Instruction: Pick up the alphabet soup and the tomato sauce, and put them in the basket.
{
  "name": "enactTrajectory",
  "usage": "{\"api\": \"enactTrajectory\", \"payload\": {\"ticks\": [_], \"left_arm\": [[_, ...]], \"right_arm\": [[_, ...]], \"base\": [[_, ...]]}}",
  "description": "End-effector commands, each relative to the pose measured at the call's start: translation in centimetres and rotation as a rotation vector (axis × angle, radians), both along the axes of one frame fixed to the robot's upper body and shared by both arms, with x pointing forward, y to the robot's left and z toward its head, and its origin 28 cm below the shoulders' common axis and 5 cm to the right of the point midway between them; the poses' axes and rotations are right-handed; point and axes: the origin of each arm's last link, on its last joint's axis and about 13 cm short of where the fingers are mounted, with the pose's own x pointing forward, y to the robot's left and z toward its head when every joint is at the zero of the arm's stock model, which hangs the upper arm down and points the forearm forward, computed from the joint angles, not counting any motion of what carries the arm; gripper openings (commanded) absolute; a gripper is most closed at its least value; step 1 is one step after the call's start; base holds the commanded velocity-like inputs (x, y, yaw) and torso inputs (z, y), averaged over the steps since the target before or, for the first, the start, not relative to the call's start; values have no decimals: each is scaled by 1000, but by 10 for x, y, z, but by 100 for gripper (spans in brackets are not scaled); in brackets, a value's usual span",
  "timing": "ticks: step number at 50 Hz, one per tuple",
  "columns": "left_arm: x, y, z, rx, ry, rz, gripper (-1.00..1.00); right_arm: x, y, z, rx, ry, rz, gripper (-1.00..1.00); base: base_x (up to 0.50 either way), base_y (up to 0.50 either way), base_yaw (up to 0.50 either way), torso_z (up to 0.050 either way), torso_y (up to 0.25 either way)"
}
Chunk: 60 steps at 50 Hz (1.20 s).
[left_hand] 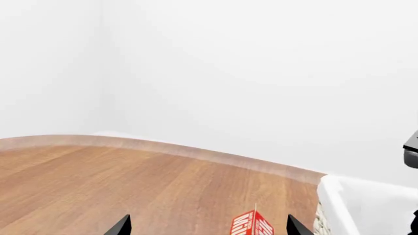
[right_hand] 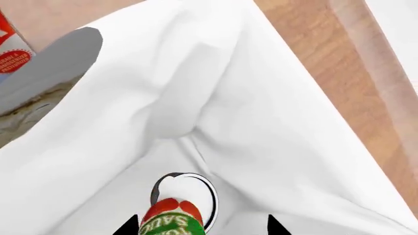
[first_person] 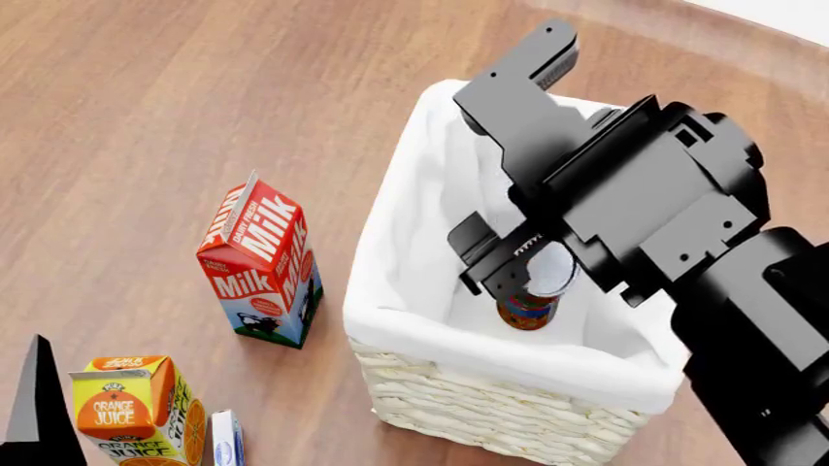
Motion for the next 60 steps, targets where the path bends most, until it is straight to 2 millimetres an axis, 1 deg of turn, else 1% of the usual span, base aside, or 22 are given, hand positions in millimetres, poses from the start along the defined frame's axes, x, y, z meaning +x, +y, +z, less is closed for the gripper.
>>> {"api": "enactTrajectory", "payload": {"ticks": [1, 11, 31, 36, 40, 42, 43, 44, 46, 48, 56, 59, 60], "left_arm": [[4, 1, 1, -12, -19, -8, 100], [4, 0, 1, -12, -20, -9, 100], [4, -1, 0, -9, -19, -13, 100], [4, -2, 0, -5, -19, -17, 100], [4, -2, 1, -6, -21, -15, 100], [4, -3, -1, -3, -19, -19, 100], [4, -3, -1, -3, -18, -21, 100], [4, -4, -1, 0, -18, -23, 100], [4, -4, -1, 0, -18, -25, 100], [3, -5, -1, 1, -19, -27, 100], [1, -6, 1, 3, -25, -31, 100], [1, -6, 0, 3, -24, -31, 100], [1, -6, 1, 3, -25, -32, 100]], "right_arm": [[1, 5, 7, 7, -14, 21, 100], [1, 5, 10, 7, -18, 17, 100], [-4, 3, 9, 8, -26, 10, 100], [-4, 4, 8, 7, -45, 6, 100], [-4, 4, 10, 8, -107, -6, 100], [-7, 5, 13, 9, -129, 10, 100], [-8, 6, 14, 57, -141, 18, 100], [-11, 7, 16, 14, -141, 40, 100], [-14, 8, 17, 32, -152, 46, 100], [-16, 8, 18, 39, -211, 46, 100], [-32, 11, 7, 55, -241, 78, 100], [-36, 10, 4, 31, -270, 77, 100], [-39, 10, 3, 86, -294, 74, 100]], "base": [[0, 0, 0, 0, 0], [0, 0, 0, 0, 0], [0, 0, 0, 0, 0], [0, 0, 0, 0, 0], [0, 0, 0, 0, 0], [0, 0, 0, 0, 0], [0, 0, 0, 0, 0], [0, 0, 0, 0, 0], [0, 0, 0, 0, 0], [0, 0, 0, 0, 0], [0, 0, 0, 0, 0], [0, 0, 0, 0, 0], [0, 0, 0, 0, 0]]}}
